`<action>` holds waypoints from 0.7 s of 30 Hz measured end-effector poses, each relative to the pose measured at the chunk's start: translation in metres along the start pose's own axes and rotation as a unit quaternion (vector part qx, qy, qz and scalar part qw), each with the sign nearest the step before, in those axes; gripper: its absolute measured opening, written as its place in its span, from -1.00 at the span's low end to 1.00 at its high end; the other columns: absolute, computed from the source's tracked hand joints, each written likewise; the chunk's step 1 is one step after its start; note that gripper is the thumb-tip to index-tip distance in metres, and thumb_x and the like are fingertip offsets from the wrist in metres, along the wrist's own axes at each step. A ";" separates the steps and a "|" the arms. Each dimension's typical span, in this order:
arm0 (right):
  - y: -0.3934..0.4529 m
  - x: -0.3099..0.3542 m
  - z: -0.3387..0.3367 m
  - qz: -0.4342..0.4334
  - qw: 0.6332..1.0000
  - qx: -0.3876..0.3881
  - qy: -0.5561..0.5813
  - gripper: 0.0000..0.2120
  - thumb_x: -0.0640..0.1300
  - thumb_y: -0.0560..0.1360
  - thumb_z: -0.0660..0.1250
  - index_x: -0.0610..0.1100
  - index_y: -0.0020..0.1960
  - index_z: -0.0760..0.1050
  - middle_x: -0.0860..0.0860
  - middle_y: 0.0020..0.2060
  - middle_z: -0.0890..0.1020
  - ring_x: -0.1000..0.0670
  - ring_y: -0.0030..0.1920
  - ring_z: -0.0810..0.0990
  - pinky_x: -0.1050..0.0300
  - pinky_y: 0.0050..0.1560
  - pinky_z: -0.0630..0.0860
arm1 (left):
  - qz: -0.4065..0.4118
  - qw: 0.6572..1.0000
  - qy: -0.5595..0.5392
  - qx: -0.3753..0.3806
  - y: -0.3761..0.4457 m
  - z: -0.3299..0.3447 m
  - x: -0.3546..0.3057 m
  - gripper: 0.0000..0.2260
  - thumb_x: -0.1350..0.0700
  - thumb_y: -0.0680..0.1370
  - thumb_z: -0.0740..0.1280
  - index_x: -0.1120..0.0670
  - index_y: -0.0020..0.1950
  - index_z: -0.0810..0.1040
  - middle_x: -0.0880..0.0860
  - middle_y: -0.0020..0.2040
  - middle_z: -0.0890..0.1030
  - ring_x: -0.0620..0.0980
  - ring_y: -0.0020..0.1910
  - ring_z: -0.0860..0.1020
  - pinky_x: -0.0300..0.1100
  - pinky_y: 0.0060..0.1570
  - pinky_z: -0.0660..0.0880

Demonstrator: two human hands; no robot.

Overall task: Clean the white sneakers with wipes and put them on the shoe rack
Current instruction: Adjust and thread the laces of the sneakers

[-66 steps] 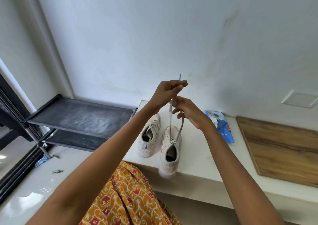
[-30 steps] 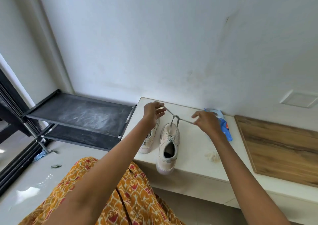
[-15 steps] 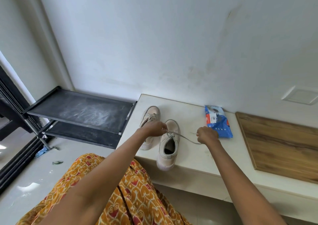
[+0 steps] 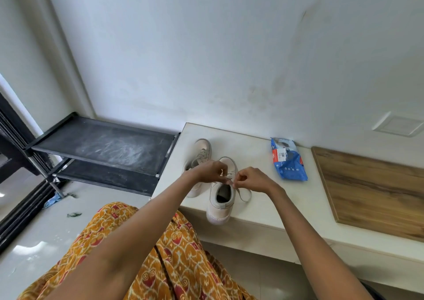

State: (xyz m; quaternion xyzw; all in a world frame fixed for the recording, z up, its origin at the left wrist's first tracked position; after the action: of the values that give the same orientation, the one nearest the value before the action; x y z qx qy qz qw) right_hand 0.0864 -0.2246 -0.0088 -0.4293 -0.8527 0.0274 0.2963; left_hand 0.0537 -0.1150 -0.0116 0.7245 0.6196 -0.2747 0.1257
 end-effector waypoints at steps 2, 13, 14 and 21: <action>-0.002 -0.003 -0.009 0.002 0.999 -0.042 0.027 -0.93 -0.04 0.35 0.35 -0.03 -0.24 0.55 0.08 -0.30 0.66 0.06 -0.21 0.60 0.08 -0.18 0.48 | -0.014 0.998 -0.066 0.007 -0.001 -0.002 0.005 -0.78 0.03 0.50 0.39 0.18 0.01 0.58 0.00 -0.19 0.52 -0.13 -0.29 0.42 -0.27 -0.27 0.33; -0.004 -0.015 -0.013 -0.022 0.997 -0.075 -0.013 -0.83 -0.16 0.49 0.30 -0.04 0.02 0.62 -0.02 -0.23 0.67 0.02 -0.21 0.61 0.08 -0.16 0.50 | -0.073 0.973 -0.133 0.174 -0.005 0.010 0.020 -0.79 0.18 0.58 0.24 -0.04 0.16 0.53 0.13 0.06 0.53 -0.04 -0.18 0.43 -0.23 -0.15 0.42; -0.003 -0.012 -0.016 -0.025 0.995 -0.091 -0.022 -0.83 -0.14 0.52 0.28 -0.07 0.05 0.62 -0.02 -0.18 0.67 0.00 -0.18 0.60 0.05 -0.14 0.51 | -0.070 0.977 -0.098 0.178 -0.004 0.010 0.015 -0.78 0.15 0.58 0.25 -0.02 0.20 0.50 0.09 0.04 0.53 -0.04 -0.11 0.46 -0.20 -0.07 0.44; -0.004 -0.006 -0.023 -0.013 0.993 -0.076 0.090 -0.80 -0.17 0.57 0.16 -0.13 -0.22 0.44 0.01 -0.21 0.50 0.00 -0.15 0.48 0.11 -0.10 0.41 | -0.044 0.994 -0.100 0.014 0.010 0.012 0.009 -0.76 0.06 0.48 0.41 0.24 -0.04 0.61 0.09 -0.13 0.56 0.00 -0.12 0.49 -0.18 -0.13 0.38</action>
State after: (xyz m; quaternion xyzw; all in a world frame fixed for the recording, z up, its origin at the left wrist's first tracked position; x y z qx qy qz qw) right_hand 0.0981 -0.2367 0.0083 -0.4400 -0.8278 -0.0801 0.3388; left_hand 0.0612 -0.1153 -0.0277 0.6668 0.6315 -0.3600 0.1646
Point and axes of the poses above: each hand's wrist, its own y-axis towards the middle knuckle, its own z-axis out of the palm, x = y × z, the point moved 9 cm from there along y, towards the middle knuckle
